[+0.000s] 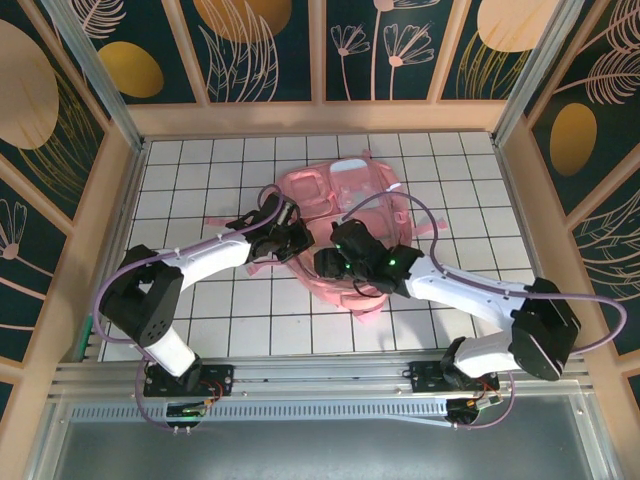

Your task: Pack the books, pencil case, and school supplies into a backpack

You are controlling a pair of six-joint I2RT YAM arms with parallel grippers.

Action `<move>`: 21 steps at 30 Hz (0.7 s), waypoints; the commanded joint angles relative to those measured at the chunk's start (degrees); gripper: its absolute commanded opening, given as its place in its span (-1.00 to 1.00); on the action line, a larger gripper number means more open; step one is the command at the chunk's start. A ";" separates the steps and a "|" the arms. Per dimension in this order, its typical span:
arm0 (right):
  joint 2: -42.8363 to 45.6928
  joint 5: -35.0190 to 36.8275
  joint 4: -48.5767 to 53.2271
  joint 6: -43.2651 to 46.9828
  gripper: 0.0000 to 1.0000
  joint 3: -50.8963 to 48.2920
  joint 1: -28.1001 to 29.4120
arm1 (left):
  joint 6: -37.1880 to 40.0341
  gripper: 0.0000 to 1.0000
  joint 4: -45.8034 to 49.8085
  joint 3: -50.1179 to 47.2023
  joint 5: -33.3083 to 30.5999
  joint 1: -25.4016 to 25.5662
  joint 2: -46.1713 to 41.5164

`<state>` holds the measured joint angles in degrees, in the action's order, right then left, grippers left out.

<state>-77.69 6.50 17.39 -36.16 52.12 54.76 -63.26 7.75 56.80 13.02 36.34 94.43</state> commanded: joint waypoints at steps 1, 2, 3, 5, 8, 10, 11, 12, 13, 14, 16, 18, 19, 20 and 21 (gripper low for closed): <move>-1.56 4.86 5.07 -4.60 0.04 2.26 1.22 | -4.61 -1.00 -0.67 -0.50 1.27 0.40 -2.99; -1.88 4.91 6.17 -5.63 0.04 2.52 1.83 | -5.70 -1.00 -0.80 -0.64 1.73 0.43 -3.35; -2.30 5.24 7.07 -6.43 0.04 2.89 2.60 | -6.26 -1.00 -0.81 -0.50 1.90 0.45 -3.54; -3.27 5.63 7.75 -7.65 0.03 3.50 4.70 | -7.51 -1.00 -0.76 -0.20 2.10 0.42 -3.89; -5.86 7.23 8.56 -7.63 -0.02 5.57 6.15 | -8.81 -1.00 -1.49 -0.31 1.94 0.45 -4.58; -7.37 8.16 8.65 -7.74 -0.07 7.09 6.16 | -9.26 -1.00 -1.59 -0.39 1.69 0.44 -4.85; -7.95 8.18 8.07 -7.82 -0.09 7.52 6.15 | -9.45 -1.00 -1.68 -0.37 1.71 0.48 -4.96; -8.44 8.18 7.58 -8.09 -0.10 7.64 6.15 | -9.60 -1.00 -1.67 -0.46 1.75 0.45 -5.03; -9.03 8.26 7.06 -8.49 -0.11 7.85 6.11 | -9.88 -1.00 -1.83 -0.61 1.89 0.45 -5.13; -9.99 8.16 6.54 -8.58 -0.11 8.02 6.07 | -10.25 -1.00 -2.15 -0.73 2.01 0.43 -5.30; -12.11 9.18 7.09 -9.75 -0.11 9.21 6.10 | -10.90 -1.00 -2.90 -0.76 2.14 0.46 -5.66; -14.05 10.66 8.25 -11.31 -0.11 10.81 6.10 | -11.21 -1.00 -3.10 -0.72 2.05 0.42 -5.83; -15.10 11.79 9.19 -12.45 -0.11 11.74 6.15 | -11.32 -1.00 -3.09 -2.08 1.93 0.46 -5.90; -16.07 12.86 10.06 -13.72 -0.11 12.61 6.15 | -11.56 -1.00 -3.24 -2.26 1.92 0.48 -6.00; -16.89 13.71 10.54 -14.55 -0.10 13.05 6.15 | -11.78 -1.00 -3.49 -2.43 1.92 0.45 -6.01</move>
<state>-92.77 14.92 24.97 -46.57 62.43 60.86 -72.16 6.26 55.44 13.04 36.36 90.61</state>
